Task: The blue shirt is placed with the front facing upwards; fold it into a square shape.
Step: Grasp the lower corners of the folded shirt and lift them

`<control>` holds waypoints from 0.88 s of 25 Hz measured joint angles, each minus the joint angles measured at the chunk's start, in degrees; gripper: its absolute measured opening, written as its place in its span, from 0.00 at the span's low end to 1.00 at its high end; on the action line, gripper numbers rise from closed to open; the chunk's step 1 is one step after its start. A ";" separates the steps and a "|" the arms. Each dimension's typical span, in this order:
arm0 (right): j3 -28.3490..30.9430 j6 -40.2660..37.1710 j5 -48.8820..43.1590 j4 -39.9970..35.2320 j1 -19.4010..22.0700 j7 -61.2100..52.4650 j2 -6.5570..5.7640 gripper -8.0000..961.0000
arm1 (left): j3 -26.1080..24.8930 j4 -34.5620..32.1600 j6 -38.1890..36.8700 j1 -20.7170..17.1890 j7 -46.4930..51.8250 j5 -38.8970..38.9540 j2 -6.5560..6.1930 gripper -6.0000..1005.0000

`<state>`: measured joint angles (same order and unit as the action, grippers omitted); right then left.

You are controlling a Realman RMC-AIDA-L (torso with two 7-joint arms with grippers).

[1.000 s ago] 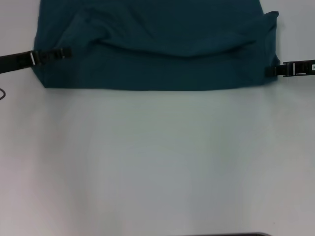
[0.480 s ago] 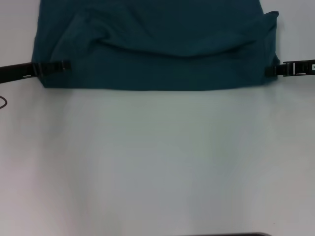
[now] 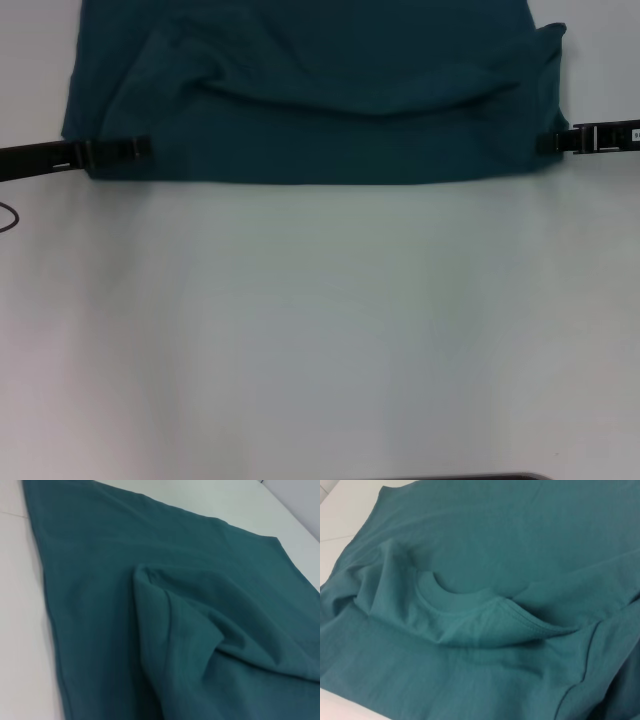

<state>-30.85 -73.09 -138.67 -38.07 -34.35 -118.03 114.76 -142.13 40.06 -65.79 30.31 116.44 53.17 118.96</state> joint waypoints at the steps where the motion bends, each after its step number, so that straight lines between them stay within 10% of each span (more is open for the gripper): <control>1: 0.00 0.00 0.02 0.01 0.00 0.01 0.01 0.04 | 0.01 0.05 0.07 -0.04 0.01 -0.05 0.00 0.82; 22: -0.05 0.25 0.75 0.03 0.13 0.11 0.20 0.04 | -0.02 0.41 3.30 0.07 1.72 -3.60 0.46 0.36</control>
<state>-30.90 -72.84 -137.92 -38.04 -34.22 -117.93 114.96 -142.15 40.47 -62.49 30.39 118.16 49.56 119.42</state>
